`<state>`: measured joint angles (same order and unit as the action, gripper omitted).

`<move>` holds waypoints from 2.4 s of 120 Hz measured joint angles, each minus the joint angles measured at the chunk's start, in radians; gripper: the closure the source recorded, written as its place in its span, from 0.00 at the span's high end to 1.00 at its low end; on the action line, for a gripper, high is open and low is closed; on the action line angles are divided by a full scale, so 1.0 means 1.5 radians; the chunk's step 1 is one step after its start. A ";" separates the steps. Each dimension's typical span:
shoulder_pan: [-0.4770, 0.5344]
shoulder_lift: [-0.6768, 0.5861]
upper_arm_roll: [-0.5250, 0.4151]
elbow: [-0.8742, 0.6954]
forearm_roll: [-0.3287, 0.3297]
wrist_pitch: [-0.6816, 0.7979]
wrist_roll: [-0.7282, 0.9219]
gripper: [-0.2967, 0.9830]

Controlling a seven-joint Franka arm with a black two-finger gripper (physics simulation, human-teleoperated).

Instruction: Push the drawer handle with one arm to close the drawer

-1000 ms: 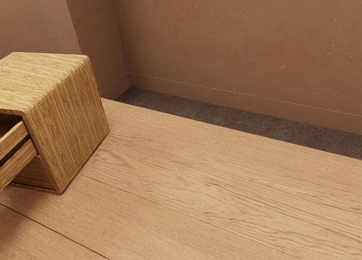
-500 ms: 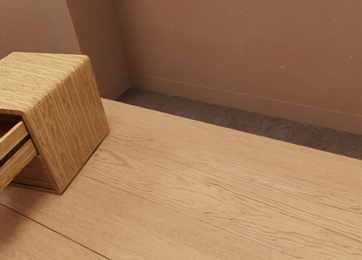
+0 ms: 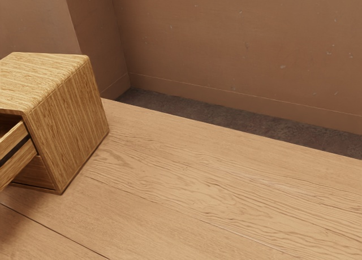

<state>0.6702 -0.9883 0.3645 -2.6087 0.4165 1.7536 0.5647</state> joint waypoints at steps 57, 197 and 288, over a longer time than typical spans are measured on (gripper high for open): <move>-0.024 0.041 -0.001 0.015 -0.026 0.049 0.018 0.16; -0.164 0.277 -0.001 0.140 -0.112 0.189 0.016 0.16; -0.205 0.413 -0.001 0.241 -0.156 0.238 0.018 0.14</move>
<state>0.3625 -0.3687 0.3632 -2.2475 0.1824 2.1112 0.5909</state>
